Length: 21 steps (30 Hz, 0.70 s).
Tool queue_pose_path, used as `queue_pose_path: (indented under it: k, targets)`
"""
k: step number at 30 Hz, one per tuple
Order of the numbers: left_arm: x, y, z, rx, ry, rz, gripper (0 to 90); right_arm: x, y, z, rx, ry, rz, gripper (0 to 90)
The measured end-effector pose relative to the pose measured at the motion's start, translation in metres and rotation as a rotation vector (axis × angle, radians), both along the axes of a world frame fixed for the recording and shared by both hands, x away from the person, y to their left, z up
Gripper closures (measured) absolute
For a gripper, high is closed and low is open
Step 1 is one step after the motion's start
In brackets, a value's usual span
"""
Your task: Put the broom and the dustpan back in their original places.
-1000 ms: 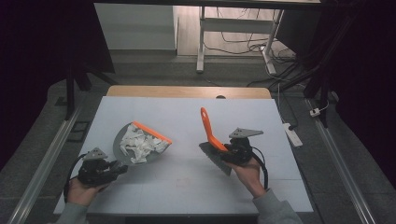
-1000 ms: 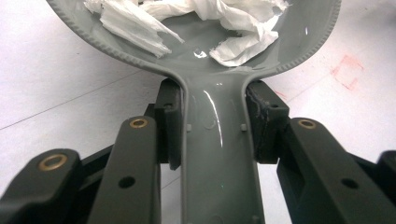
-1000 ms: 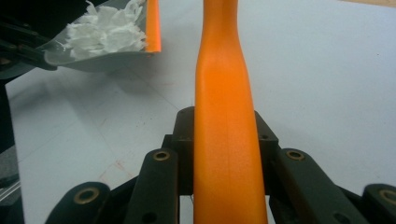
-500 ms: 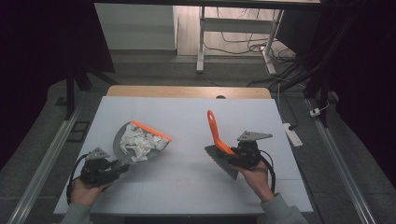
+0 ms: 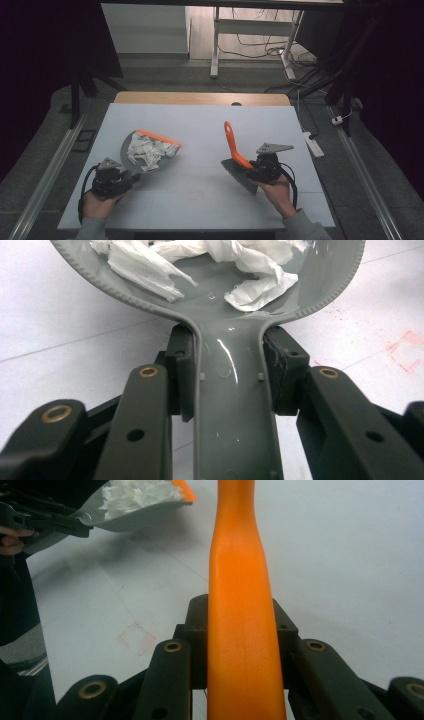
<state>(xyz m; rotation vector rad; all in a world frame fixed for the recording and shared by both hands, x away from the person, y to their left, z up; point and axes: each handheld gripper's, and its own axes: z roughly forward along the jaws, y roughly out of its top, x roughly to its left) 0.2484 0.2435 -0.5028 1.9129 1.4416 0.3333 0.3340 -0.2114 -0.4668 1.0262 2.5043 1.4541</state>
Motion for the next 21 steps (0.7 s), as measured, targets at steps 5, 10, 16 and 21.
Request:
queue_pose_path:
  k: [5,10,16,21]
  targets:
    - [0.004,-0.001,-0.002,-0.007,0.001,0.04,61.3,-0.001,-0.005,0.001,0.0,0.013,-0.01,70.7]
    - [0.009,-0.001,-0.009,-0.013,0.021,0.079,61.2,0.0,-0.008,-0.003,-0.001,0.053,-0.026,70.7]
    - [0.015,0.003,-0.013,-0.029,0.037,0.129,61.2,0.001,-0.006,-0.008,-0.022,0.085,-0.025,70.7]
    - [0.021,0.003,-0.018,-0.037,0.058,0.175,61.2,0.002,-0.003,-0.014,-0.042,0.104,-0.016,70.7]
